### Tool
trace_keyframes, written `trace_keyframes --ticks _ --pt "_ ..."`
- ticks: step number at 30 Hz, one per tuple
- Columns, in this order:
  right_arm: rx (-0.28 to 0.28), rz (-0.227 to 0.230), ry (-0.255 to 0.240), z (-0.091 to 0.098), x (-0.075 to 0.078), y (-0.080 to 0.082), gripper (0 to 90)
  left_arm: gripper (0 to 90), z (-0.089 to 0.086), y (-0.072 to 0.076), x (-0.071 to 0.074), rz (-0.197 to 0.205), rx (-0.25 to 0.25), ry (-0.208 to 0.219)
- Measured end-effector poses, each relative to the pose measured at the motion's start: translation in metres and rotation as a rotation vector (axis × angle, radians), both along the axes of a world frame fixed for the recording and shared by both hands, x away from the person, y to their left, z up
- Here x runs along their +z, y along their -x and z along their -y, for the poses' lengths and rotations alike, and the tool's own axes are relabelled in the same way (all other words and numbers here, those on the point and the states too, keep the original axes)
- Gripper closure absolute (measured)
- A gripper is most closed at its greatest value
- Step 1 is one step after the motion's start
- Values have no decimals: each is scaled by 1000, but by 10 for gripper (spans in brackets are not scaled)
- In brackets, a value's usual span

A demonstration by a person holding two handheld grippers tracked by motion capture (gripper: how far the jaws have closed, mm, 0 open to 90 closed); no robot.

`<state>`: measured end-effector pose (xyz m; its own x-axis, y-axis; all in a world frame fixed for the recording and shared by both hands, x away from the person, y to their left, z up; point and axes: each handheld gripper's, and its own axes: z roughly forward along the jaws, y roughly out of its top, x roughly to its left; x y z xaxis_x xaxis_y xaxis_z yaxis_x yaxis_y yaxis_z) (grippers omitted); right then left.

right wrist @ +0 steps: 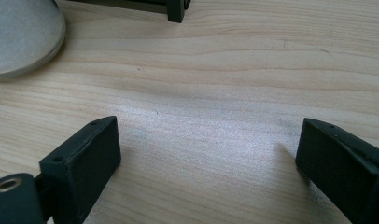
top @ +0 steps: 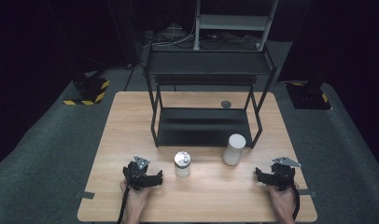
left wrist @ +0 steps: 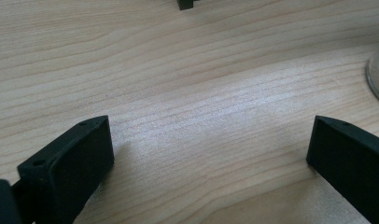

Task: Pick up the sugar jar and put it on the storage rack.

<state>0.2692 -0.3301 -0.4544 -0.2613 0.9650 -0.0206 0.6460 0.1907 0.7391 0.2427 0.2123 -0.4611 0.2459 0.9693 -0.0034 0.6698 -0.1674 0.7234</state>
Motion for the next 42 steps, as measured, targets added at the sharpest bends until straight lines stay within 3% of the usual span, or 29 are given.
trace_keyframes --ticks 5,9,13,20,28,42 --pt "-2 0 1 0 0 0 57 3 -2 0 0 1 -10 3" --pt "-3 1 2 -1 0 0 56 3 -8 0 2 -13 -58 2" --pt "-5 1 4 -1 0 0 55 2 -16 3 6 -20 -84 40" --pt "-6 1 5 -2 0 0 53 8 -21 11 12 5 -195 83" --pt "-5 1 5 -2 0 0 53 10 -7 11 15 9 -298 76" --pt "-5 2 5 -2 0 0 53 24 17 0 13 18 -336 100"
